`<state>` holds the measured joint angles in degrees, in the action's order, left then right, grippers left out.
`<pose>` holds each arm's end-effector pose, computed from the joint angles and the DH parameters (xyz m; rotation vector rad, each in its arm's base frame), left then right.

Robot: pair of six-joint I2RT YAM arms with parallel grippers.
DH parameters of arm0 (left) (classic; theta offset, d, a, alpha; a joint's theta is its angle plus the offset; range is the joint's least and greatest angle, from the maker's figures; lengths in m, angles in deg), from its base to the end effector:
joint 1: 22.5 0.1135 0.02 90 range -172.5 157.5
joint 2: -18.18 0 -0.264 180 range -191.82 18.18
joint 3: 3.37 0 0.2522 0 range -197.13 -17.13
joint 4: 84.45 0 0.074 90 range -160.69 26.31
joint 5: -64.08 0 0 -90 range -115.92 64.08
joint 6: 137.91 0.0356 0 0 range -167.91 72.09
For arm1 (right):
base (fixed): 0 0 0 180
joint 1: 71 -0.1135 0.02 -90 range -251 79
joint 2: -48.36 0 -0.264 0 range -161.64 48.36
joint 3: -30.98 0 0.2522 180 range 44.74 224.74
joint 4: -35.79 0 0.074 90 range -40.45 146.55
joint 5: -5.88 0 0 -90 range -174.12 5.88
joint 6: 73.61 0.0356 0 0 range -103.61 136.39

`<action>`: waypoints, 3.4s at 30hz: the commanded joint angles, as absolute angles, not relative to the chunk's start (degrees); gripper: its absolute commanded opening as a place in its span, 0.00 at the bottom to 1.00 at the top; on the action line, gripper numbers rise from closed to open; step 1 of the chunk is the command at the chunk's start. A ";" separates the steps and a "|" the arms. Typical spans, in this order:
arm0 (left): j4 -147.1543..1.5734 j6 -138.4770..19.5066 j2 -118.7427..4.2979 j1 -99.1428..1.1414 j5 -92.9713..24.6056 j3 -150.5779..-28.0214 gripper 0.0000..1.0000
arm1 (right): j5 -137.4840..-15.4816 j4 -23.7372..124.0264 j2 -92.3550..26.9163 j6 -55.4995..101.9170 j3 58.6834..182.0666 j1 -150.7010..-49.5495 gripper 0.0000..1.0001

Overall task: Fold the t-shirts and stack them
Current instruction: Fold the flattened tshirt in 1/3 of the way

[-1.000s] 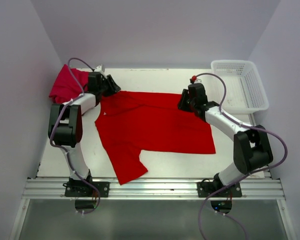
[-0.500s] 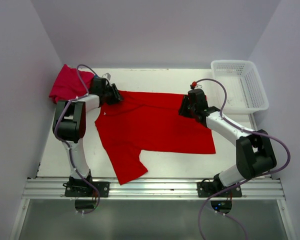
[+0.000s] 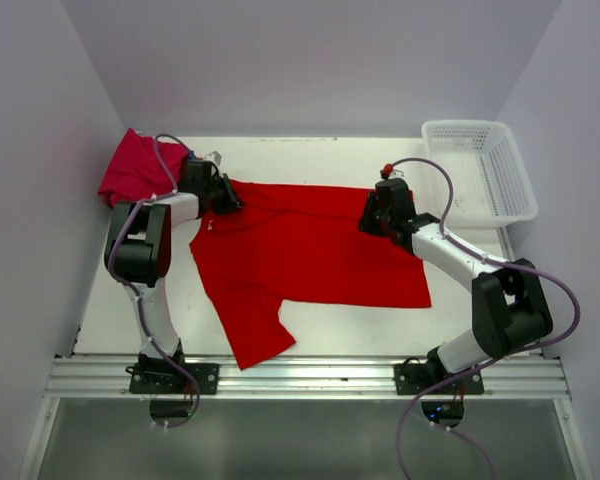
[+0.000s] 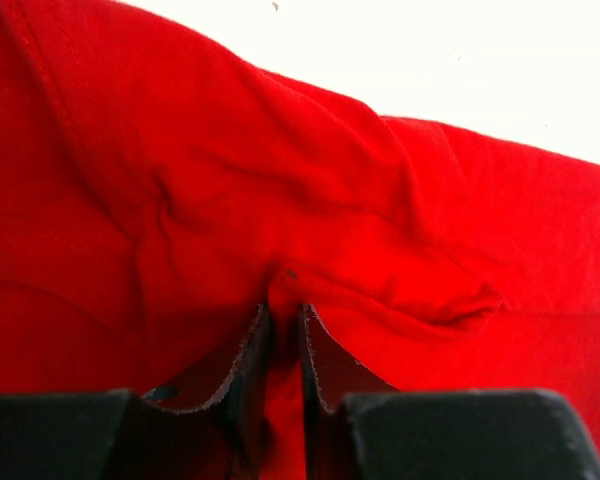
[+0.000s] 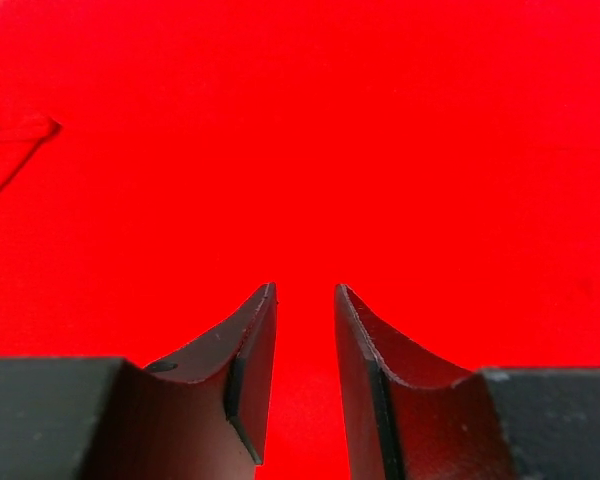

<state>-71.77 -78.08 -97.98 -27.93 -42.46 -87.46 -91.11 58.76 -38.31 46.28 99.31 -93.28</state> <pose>0.4240 -0.0505 0.1404 -0.3719 2.3741 -0.6375 0.3035 0.1197 0.2255 0.2167 2.2977 0.3324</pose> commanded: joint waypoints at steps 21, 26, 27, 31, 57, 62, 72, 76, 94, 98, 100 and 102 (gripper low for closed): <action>-67.79 -74.18 -87.03 -36.12 -42.45 -80.06 0.15 | -92.30 56.85 -38.56 46.36 97.21 -93.59 0.30; -66.91 -74.01 -83.78 -37.79 -42.01 -76.90 0.11 | -92.21 56.67 -38.65 46.45 96.86 -93.59 0.29; -66.82 -73.84 -83.25 -38.58 -41.74 -76.20 0.11 | -92.12 56.67 -38.56 46.45 96.86 -93.59 0.29; -65.24 -73.31 -80.70 -40.69 -40.86 -75.40 0.11 | -92.21 56.58 -38.56 46.54 96.60 -93.59 0.29; -64.09 -76.99 -70.22 -45.27 -22.15 -67.23 0.00 | -92.47 57.19 -39.35 46.28 96.42 -93.59 0.29; -67.34 -78.66 -72.17 -43.87 -19.33 -63.29 0.00 | -92.74 57.28 -38.74 45.84 95.98 -93.59 0.27; -69.02 -79.55 -71.03 -41.31 -16.25 -60.29 0.00 | -92.30 57.11 -39.00 45.75 95.81 -93.59 0.25; -67.44 -79.72 -69.54 -41.31 -18.09 -60.28 0.00 | -92.56 57.28 -39.09 45.57 95.81 -93.59 0.25; -73.49 -79.63 -66.88 -40.61 -17.39 -60.81 0.00 | -92.30 57.90 -39.09 45.22 96.51 -93.59 0.24; -77.18 -79.99 -70.05 -40.34 -19.24 -61.78 0.00 | -92.74 58.07 -38.30 45.05 96.07 -93.67 0.24; -78.07 -79.90 -71.02 -40.34 -18.89 -62.74 0.00 | -92.82 58.07 -38.04 45.05 95.72 -93.59 0.24; -77.98 -79.81 -71.72 -40.34 -18.63 -63.18 0.00 | -92.82 57.90 -38.04 45.05 95.63 -93.67 0.24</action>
<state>-71.92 -78.95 -71.16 -40.78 -18.83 -60.16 -91.09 58.28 -40.37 45.82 95.90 -93.46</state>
